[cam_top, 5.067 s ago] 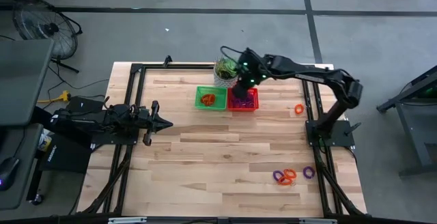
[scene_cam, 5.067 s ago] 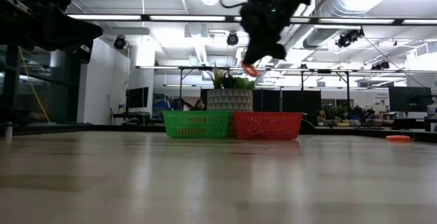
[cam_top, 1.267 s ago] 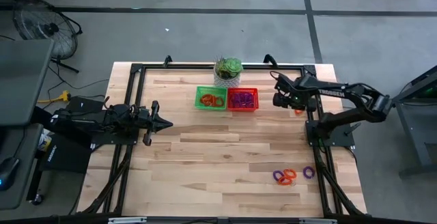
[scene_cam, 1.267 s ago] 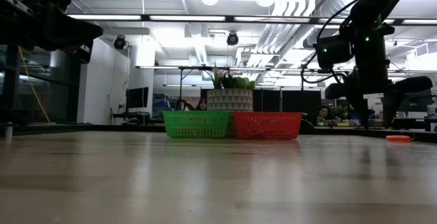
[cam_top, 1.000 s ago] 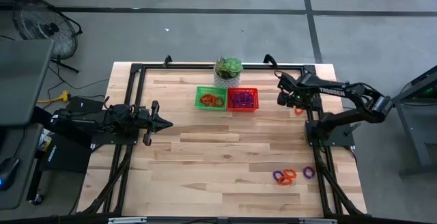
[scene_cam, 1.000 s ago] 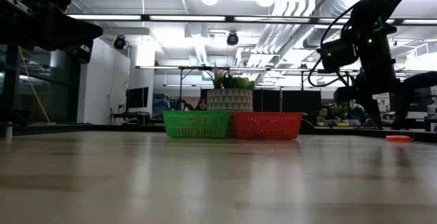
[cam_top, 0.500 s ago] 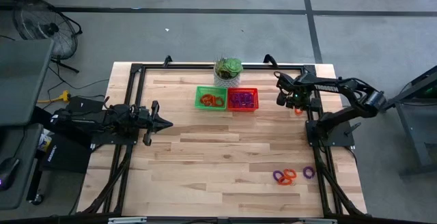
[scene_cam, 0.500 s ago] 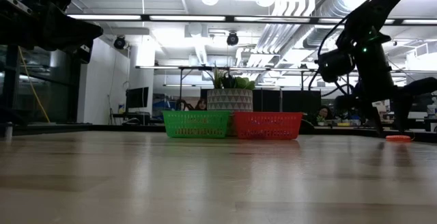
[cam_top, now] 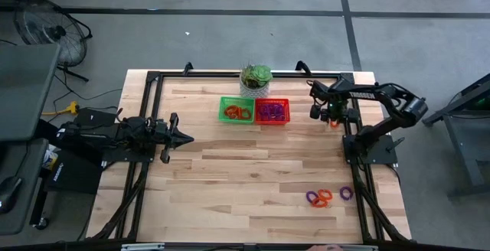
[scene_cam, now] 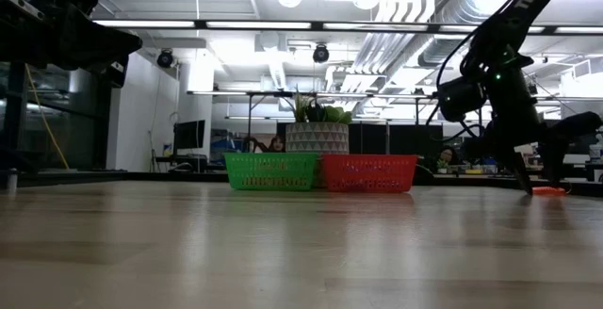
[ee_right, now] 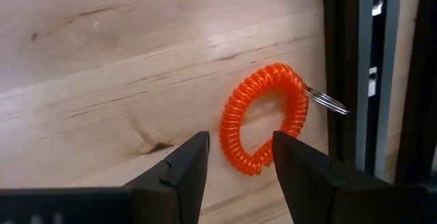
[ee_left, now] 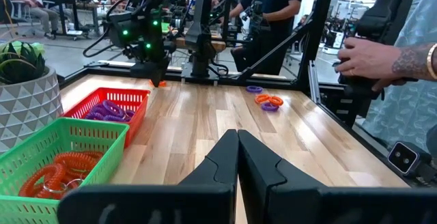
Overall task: Sort spring keychains
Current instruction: Put the orange spring keychain into the green bin
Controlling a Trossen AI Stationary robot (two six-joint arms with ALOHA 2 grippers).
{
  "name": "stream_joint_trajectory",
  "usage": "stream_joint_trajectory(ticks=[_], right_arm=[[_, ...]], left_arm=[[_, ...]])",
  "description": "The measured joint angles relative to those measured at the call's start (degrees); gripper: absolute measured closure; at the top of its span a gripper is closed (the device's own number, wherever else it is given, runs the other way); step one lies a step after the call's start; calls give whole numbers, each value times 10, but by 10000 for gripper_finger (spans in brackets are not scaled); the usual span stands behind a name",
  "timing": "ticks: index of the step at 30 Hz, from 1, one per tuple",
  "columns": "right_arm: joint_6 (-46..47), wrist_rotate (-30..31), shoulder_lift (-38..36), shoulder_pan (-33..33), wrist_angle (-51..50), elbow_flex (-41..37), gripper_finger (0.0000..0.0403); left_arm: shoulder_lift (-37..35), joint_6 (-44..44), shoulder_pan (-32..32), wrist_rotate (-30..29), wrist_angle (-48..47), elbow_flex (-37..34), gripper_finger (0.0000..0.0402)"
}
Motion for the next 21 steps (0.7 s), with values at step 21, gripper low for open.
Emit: stream_joint_trajectory(ticks=[21], right_arm=[[-150, -16, 1, -9, 24, -2, 250]], left_arm=[[0, 0, 0, 0, 0, 0, 401]])
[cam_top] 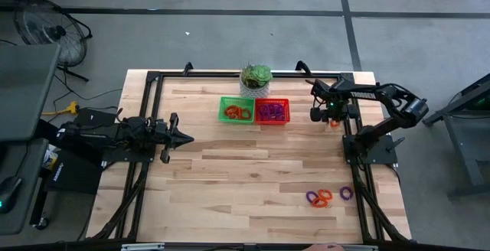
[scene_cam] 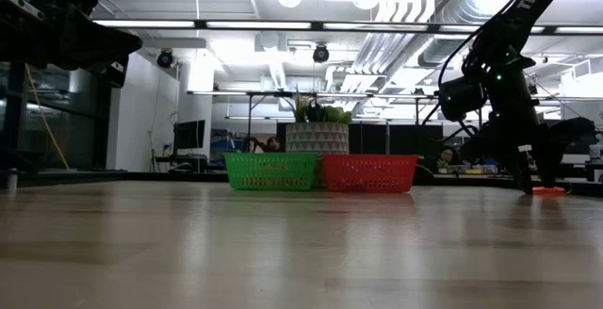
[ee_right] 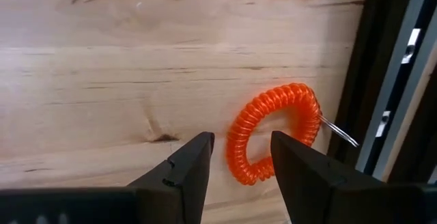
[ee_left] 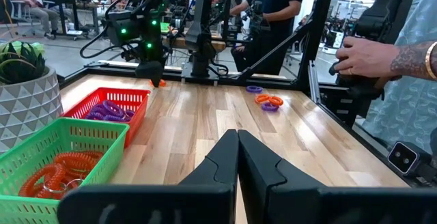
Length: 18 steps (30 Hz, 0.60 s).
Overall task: Sort spring keychains
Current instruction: Put the orange spring keychain into the green bin
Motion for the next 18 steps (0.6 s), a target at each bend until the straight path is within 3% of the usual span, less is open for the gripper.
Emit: stream_joint_trajectory(ticks=[18], right_arm=[[-36, -15, -5, -8, 28, -24, 265]], left_arm=[[0, 0, 0, 0, 0, 0, 401]])
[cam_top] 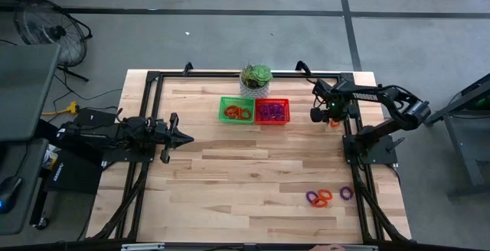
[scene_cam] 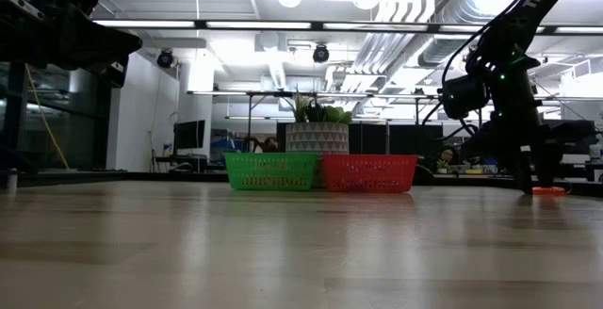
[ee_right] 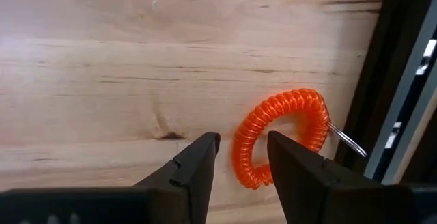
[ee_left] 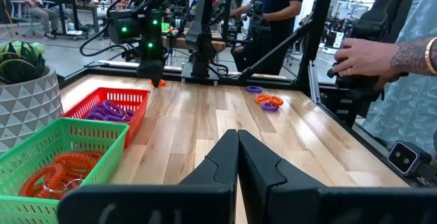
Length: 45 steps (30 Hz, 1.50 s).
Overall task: Sort spring keychains
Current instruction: Put the orange spring keychain into the green bin
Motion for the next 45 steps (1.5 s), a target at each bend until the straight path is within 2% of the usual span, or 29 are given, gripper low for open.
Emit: stream_joint_trajectory(ticks=[16, 28, 35, 45], right_arm=[[-14, -37, 0, -11, 12, -1, 302], [6, -39, -2, -9, 14, -1, 388], [21, -18, -21, 4, -9, 19, 380], [52, -33, -60, 35, 11, 40, 392]], left_arm=[[0, 0, 0, 0, 0, 0, 401], [0, 0, 0, 0, 0, 0, 401], [0, 0, 0, 0, 0, 0, 401], [0, 0, 0, 0, 0, 0, 401]])
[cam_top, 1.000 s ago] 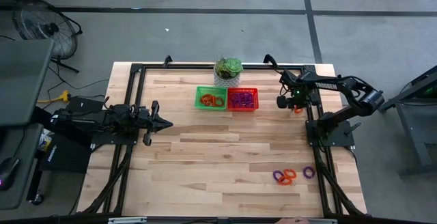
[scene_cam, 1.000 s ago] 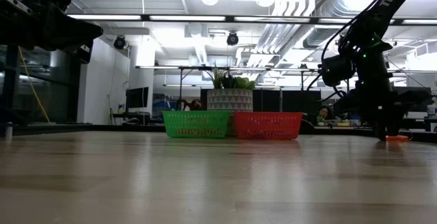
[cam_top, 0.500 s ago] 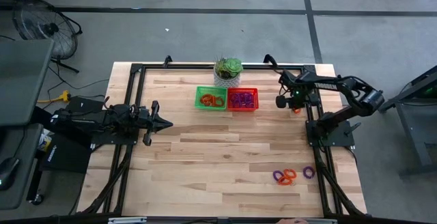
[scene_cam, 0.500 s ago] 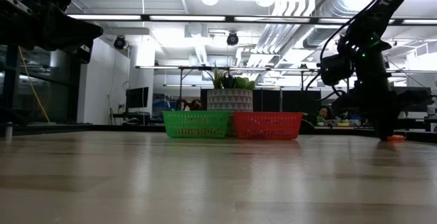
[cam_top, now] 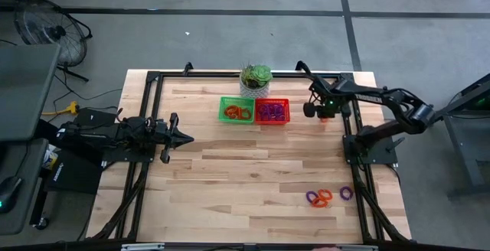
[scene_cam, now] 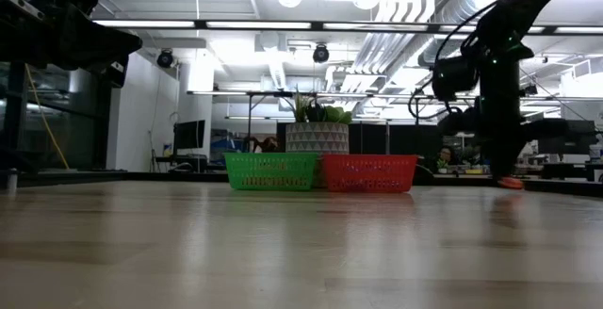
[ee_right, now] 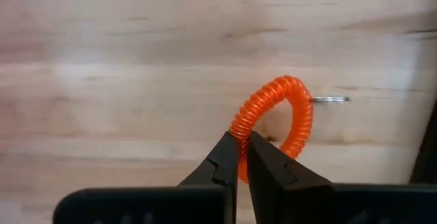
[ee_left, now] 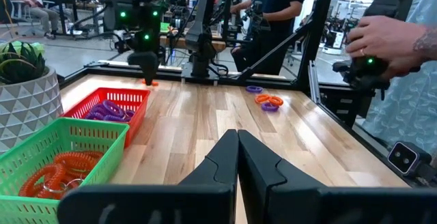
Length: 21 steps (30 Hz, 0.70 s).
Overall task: Sort spring keychains
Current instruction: Put the orange spring keychain into the green bin
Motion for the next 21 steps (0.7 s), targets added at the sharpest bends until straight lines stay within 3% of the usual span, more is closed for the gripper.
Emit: stream_joint_trajectory(ticks=[12, 21], right_arm=[[-8, 0, -69, 51, 74, 51, 392], [-142, -29, -73, 94, 184, 133, 391]], left_arm=[[0, 0, 0, 0, 0, 0, 401], [0, 0, 0, 0, 0, 0, 401]])
